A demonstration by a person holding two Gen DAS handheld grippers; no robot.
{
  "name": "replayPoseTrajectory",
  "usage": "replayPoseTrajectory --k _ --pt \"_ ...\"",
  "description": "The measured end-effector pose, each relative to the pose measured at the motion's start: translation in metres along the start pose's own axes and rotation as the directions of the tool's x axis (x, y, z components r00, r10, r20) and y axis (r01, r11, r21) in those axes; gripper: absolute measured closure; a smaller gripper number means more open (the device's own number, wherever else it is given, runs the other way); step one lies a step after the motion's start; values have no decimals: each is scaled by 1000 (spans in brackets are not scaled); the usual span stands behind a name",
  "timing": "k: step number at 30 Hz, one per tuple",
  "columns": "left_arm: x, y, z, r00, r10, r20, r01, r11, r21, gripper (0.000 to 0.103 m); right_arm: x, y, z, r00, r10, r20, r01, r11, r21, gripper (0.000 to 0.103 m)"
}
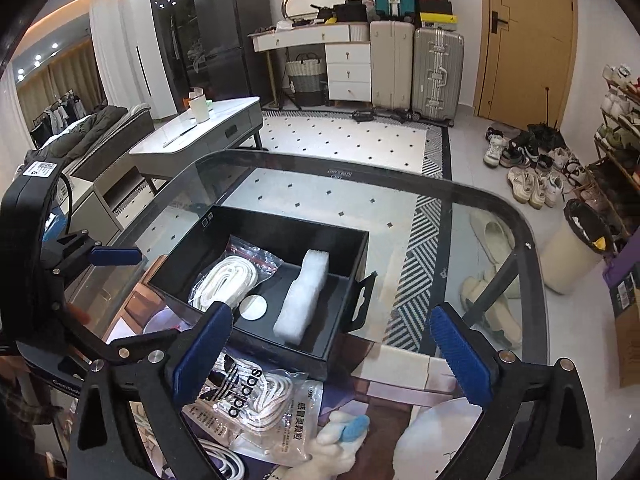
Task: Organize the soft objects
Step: 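Withdraw the right gripper from the box while the left grasps the adidas bag of white laces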
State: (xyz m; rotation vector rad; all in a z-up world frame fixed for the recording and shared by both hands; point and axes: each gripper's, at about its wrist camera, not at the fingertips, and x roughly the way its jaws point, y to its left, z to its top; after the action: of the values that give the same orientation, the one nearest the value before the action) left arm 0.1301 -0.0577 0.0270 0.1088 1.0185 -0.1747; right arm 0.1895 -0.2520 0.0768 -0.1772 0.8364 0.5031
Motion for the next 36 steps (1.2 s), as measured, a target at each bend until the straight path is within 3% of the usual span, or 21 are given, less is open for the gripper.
replayPoseTrajectory --k 10,20,27,36 --pt "-6 -10 -18 999 -23 24 23 1000 18 0 -21 -4 -24 996 3 85 -2 1000 -6 2" --pt "-8 -26 -30 997 -73 35 69 993 94 0 -18 -11 -51 999 23 36 -23 1000 4 2" --pt "-6 -36 -33 994 -98 51 89 984 156 0 -9 -13 -67 998 46 -53 -45 999 12 2" --pt "-2 -47 -29 988 -144 53 130 970 207 0 -2 -14 -82 995 18 -99 -19 1000 -9 2"
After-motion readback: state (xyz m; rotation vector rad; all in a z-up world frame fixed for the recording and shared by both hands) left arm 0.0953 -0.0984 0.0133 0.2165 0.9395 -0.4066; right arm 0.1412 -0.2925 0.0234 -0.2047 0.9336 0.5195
